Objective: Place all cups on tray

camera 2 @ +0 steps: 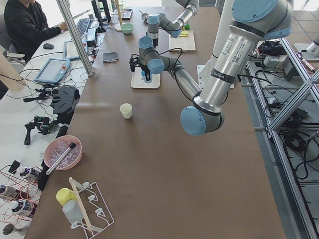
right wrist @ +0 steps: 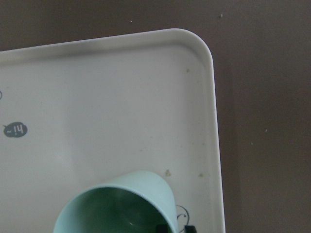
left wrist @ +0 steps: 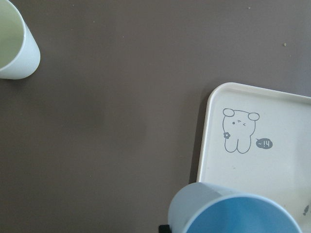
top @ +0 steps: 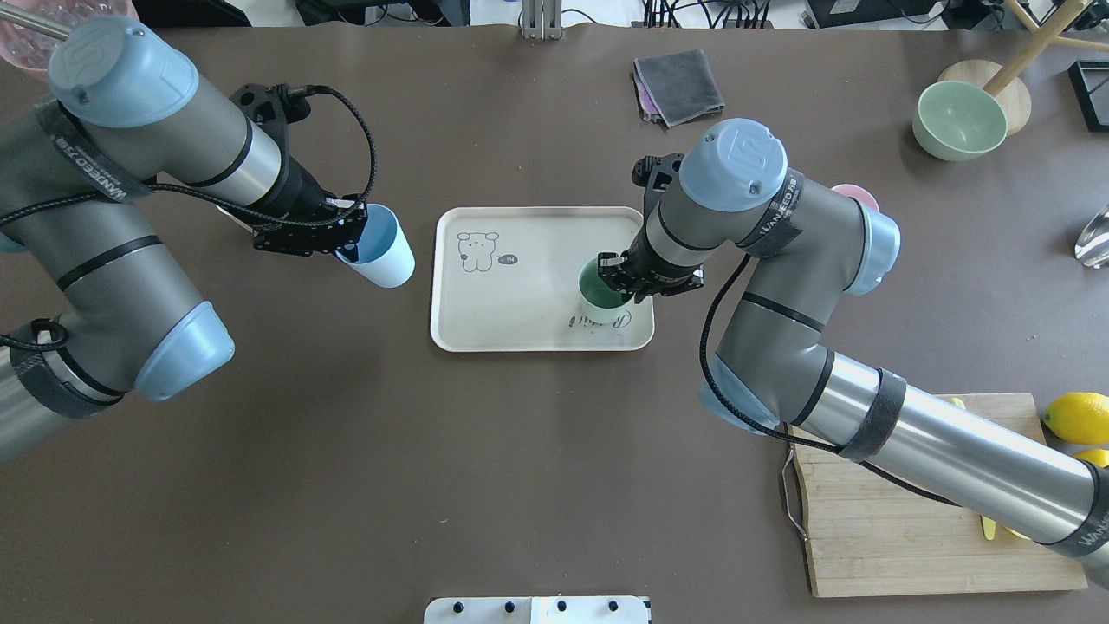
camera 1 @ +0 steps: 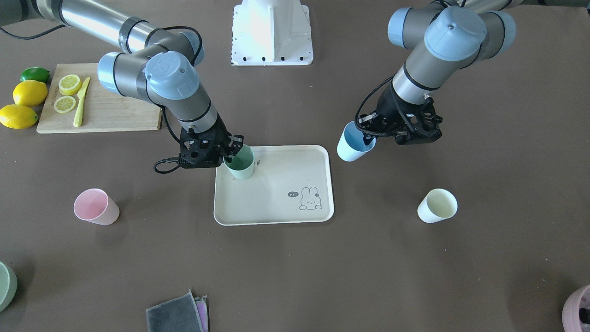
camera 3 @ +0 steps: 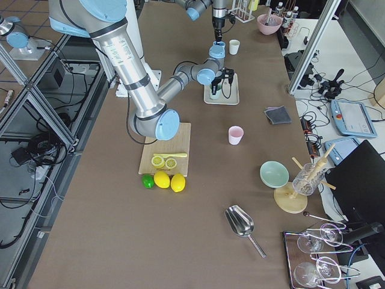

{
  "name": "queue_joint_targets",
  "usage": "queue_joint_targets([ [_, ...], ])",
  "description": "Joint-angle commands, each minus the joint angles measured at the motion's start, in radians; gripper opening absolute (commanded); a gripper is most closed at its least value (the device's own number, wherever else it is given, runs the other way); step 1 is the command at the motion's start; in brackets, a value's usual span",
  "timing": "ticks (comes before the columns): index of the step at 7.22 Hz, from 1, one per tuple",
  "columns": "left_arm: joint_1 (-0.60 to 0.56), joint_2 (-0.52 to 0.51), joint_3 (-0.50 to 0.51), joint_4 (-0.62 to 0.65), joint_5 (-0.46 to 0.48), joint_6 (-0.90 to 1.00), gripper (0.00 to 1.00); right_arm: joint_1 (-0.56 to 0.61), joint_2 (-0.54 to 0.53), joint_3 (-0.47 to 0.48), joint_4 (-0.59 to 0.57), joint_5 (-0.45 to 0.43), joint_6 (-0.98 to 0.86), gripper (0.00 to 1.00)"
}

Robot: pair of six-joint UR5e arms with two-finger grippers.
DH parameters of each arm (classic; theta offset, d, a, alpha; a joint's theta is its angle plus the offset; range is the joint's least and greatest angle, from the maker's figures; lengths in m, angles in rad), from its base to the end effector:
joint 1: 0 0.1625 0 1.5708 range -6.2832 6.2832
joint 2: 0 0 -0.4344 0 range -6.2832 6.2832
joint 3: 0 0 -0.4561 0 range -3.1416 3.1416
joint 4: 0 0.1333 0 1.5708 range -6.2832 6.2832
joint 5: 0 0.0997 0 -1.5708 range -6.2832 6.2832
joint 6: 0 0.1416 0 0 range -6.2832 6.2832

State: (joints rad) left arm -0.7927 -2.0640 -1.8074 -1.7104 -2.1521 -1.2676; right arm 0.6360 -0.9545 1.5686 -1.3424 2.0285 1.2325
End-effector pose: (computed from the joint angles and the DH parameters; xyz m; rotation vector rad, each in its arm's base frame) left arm 0.4520 -0.5378 0.2412 -0.0244 1.0027 -0.1953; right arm -0.5895 -0.5232 0.2643 0.0072 -0.9312 0.0831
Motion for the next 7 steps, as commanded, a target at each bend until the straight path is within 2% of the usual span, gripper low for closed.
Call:
queue_joint_targets([
  [1,0.050,-0.043,0.022,0.000,0.058,-0.058,0.00,0.048,0.020,0.036,-0.013,0.043,0.028,1.00],
  [2,0.062,-0.069,0.043,0.000,0.063,-0.082,0.00,0.109,0.022,0.072,-0.045,0.129,0.028,1.00],
  [3,0.090,-0.100,0.074,-0.001,0.099,-0.102,0.00,0.175,0.017,0.126,-0.122,0.165,0.010,1.00],
  [5,0.136,-0.140,0.143,-0.009,0.162,-0.113,0.00,0.298,-0.013,0.146,-0.248,0.206,-0.196,1.00],
  [7,0.170,-0.162,0.183,-0.014,0.211,-0.122,0.00,0.397,-0.100,0.140,-0.258,0.226,-0.385,1.00],
])
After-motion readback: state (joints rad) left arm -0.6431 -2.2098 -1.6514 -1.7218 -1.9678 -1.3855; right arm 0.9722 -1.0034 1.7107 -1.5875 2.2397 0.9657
